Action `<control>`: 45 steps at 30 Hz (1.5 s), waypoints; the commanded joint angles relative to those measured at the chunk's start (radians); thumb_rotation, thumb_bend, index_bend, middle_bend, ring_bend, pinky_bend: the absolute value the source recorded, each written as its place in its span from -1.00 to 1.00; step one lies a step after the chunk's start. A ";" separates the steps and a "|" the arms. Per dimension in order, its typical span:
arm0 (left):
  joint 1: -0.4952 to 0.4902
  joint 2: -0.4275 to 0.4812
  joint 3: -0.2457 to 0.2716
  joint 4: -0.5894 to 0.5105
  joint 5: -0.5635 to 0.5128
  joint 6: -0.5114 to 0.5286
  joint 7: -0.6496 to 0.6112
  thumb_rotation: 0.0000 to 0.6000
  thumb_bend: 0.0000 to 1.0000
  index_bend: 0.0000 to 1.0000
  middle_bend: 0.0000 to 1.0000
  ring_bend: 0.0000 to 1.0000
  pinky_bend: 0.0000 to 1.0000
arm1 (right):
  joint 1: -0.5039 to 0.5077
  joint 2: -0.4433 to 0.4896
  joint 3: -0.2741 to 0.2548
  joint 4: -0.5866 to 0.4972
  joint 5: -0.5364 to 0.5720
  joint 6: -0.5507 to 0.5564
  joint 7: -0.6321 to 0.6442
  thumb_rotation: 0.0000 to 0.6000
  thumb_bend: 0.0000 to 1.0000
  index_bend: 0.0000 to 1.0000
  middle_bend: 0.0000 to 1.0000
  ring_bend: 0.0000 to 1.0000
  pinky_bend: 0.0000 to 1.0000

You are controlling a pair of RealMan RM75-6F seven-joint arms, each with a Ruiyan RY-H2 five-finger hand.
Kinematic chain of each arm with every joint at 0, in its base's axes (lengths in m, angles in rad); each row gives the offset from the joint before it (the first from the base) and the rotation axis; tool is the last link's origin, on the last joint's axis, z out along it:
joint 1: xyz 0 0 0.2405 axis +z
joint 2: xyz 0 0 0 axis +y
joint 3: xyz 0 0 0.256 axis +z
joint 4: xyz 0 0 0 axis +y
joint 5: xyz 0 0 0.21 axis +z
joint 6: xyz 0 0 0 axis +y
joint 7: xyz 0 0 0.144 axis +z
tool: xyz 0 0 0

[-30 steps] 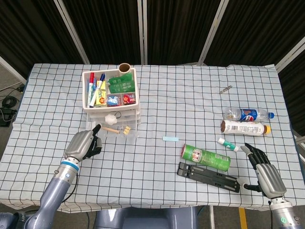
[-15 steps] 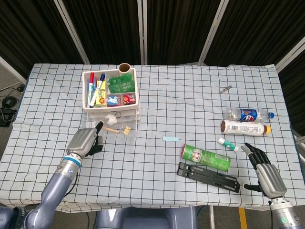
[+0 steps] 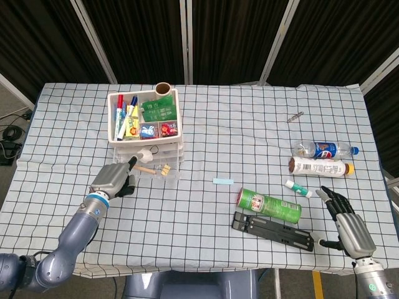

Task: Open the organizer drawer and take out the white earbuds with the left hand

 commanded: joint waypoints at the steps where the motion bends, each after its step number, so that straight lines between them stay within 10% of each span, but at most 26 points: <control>1: -0.026 0.042 -0.018 0.006 -0.043 -0.051 -0.027 1.00 1.00 -1.00 0.83 0.71 0.46 | 0.000 -0.001 0.000 0.001 0.000 -0.001 0.000 1.00 -0.78 -1.00 -1.00 -1.00 -1.00; 18: -0.154 0.220 -0.038 0.028 -0.254 -0.309 -0.133 1.00 1.00 -1.00 0.85 0.73 0.49 | 0.001 -0.008 -0.001 0.004 0.000 -0.002 -0.005 1.00 -0.78 -1.00 -1.00 -1.00 -1.00; 45: -0.341 0.216 0.148 0.125 -0.395 -0.377 -0.158 1.00 1.00 -0.92 0.86 0.74 0.50 | -0.001 -0.013 0.003 0.016 -0.010 0.015 0.019 1.00 -0.78 -1.00 -1.00 -1.00 -1.00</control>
